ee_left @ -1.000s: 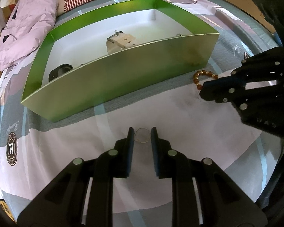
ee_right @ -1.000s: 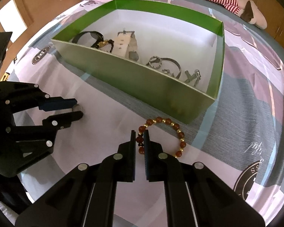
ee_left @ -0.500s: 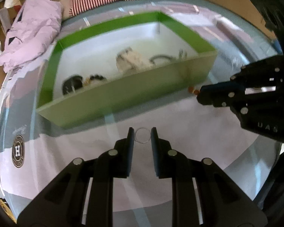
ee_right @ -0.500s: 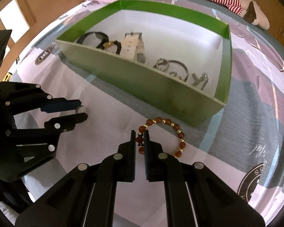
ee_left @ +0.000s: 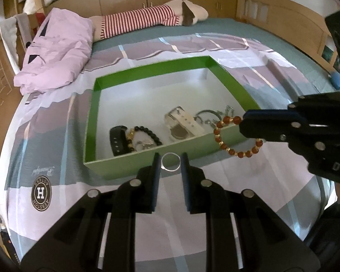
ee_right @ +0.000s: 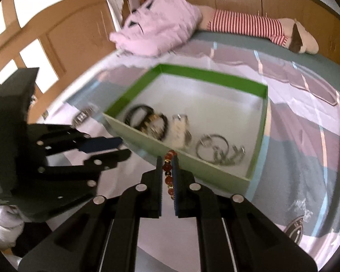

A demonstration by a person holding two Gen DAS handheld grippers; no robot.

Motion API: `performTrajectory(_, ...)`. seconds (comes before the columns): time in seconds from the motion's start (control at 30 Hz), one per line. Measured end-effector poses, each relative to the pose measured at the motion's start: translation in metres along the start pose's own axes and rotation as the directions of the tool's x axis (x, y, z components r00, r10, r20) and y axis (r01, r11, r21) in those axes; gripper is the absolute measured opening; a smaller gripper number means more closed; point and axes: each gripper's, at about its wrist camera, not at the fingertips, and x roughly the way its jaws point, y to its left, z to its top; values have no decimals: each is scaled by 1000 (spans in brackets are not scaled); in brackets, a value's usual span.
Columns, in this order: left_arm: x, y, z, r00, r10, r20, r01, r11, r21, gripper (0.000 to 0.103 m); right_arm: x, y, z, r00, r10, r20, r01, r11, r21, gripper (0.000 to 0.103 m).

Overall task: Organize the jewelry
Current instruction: 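Carry the amber bracelet and the small ring over the green box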

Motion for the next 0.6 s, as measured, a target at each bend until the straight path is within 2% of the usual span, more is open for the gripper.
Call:
performTrajectory(0.13,-3,9,4,1000,4,14,-3,1000,-26,17,-4,4,5,999,41,34,-41,999,2,7)
performTrajectory(0.27,-13,20,9,996,10,83,-5,998,-65,17,-9,5,7,994,81,74,-82,997,1,7)
performTrajectory(0.33,-18,26,11,993,39,111,-31,996,-79,17,-12,2,8,990,97,104,-99,995,12,7)
performTrajectory(0.5,-30,38,18,981,68,181,-49,993,-109,17,-27,-10,11,964,144,224,-158,986,47,7)
performTrajectory(0.6,-32,43,25,978,73,194,-51,992,-119,17,-34,-17,15,953,108,282,-133,989,70,7)
